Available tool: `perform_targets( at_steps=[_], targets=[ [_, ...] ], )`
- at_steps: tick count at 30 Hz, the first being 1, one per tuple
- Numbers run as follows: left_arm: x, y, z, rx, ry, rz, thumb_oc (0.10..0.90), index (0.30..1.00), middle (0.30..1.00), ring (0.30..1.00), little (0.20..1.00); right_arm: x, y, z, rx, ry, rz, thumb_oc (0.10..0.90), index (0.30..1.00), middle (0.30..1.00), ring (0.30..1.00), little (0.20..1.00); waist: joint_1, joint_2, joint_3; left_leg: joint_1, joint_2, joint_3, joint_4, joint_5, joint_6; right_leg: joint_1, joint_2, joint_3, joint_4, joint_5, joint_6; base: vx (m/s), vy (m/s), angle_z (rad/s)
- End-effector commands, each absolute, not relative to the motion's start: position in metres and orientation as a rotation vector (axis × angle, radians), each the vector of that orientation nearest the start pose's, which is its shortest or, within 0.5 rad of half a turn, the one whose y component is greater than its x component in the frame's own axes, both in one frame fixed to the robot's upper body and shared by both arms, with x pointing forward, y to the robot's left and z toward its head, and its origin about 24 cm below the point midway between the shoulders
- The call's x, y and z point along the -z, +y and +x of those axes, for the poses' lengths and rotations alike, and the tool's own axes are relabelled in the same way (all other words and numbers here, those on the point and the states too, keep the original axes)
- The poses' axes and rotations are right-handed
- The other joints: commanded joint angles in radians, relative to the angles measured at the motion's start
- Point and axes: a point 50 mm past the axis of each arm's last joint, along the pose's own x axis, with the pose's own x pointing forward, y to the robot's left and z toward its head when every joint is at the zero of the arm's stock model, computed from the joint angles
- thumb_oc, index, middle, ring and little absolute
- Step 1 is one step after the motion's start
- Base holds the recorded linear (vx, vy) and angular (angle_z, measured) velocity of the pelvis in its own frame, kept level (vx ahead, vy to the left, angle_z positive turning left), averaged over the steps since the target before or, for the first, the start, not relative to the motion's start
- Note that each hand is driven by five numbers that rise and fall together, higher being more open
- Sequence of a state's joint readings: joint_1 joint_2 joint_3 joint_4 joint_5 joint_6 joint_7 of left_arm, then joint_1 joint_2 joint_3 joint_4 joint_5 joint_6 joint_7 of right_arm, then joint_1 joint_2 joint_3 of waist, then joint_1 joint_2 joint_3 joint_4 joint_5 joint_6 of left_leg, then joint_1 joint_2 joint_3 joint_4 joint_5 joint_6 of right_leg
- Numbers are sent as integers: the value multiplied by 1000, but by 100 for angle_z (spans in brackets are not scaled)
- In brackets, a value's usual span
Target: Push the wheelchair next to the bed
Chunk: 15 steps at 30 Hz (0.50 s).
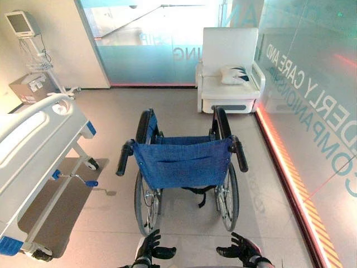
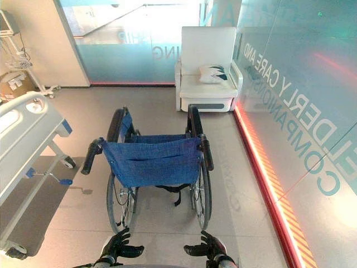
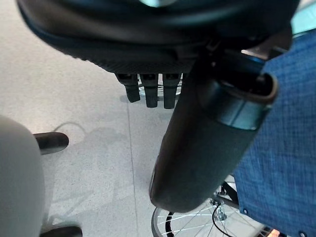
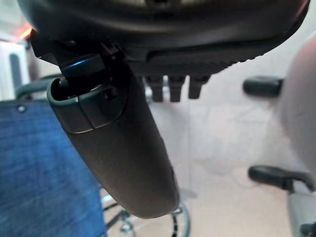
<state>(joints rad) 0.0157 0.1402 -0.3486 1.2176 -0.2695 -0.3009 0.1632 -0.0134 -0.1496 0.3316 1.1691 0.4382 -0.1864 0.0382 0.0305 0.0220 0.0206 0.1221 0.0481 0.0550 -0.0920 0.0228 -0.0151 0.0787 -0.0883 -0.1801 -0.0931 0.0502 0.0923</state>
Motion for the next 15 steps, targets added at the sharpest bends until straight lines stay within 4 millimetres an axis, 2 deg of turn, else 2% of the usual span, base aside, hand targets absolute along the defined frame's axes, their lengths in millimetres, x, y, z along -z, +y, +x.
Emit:
perform_targets(
  at_steps=[1,15],
  targets=[
    [142,178,146,-62,774,171,800,900,900,900,900,140,-164,163,-43,827,53,800,900,900,900,900,15,-36,35,-38,-109,-24,5,16,38,36,40,-30,6,23,-38,0,0,0],
    [153,179,130,-175,911,114,800,900,900,900,900,140,-159,163,20,815,118,800,900,900,900,900,21,-40,49,-32,-120,-28,5,9,51,41,29,-38,12,22,-37,4,8,4]
  ],
)
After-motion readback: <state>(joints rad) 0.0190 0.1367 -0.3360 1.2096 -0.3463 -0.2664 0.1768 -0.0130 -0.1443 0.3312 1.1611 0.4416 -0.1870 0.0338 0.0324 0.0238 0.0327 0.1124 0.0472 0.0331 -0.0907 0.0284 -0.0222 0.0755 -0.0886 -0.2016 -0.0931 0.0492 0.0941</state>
